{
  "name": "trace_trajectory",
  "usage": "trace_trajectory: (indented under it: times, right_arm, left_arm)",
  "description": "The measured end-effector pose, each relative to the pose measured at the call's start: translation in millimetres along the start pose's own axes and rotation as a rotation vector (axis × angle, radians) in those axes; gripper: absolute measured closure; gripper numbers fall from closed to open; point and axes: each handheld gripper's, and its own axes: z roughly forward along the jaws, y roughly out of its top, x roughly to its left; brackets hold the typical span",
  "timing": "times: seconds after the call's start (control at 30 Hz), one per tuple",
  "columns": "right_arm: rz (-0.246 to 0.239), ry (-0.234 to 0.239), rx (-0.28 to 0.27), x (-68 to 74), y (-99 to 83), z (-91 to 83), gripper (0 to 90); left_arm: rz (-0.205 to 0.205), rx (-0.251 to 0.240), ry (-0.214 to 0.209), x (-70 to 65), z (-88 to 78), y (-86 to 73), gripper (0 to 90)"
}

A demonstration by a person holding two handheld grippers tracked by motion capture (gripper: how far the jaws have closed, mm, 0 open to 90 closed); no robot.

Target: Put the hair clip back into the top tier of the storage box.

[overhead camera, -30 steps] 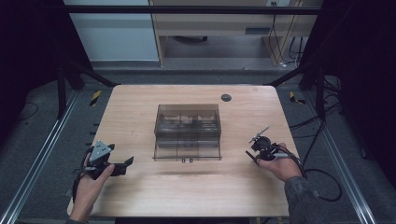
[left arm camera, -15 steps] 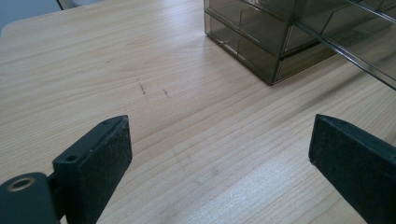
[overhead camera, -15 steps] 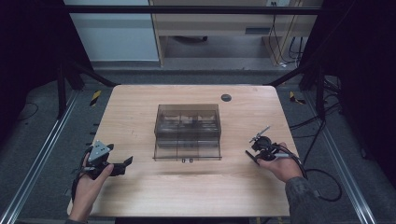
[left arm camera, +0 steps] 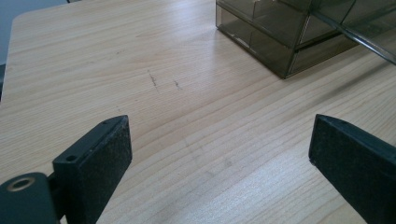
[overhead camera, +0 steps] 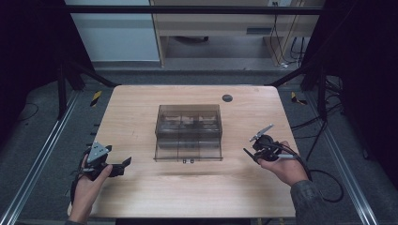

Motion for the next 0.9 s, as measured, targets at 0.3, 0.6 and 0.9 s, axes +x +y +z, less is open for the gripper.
trace_trajectory:
  times: [0.3,0.6,0.9]
  right_arm:
    - [-0.049,0.008,-0.068,13.8,20.0,-31.7,80.6]
    - [-0.107,0.026,-0.115,38.2,40.4,-49.8,80.6]
    - [-0.155,0.038,-0.133,55.9,62.0,-55.8,80.6]
  left_arm:
    - [0.010,0.015,0.003,-1.5,2.9,-2.3,5.9]
    - [0.004,0.012,0.007,-0.9,1.4,-3.3,5.9]
    - [0.000,0.010,0.012,1.2,-0.5,-4.3,5.9]
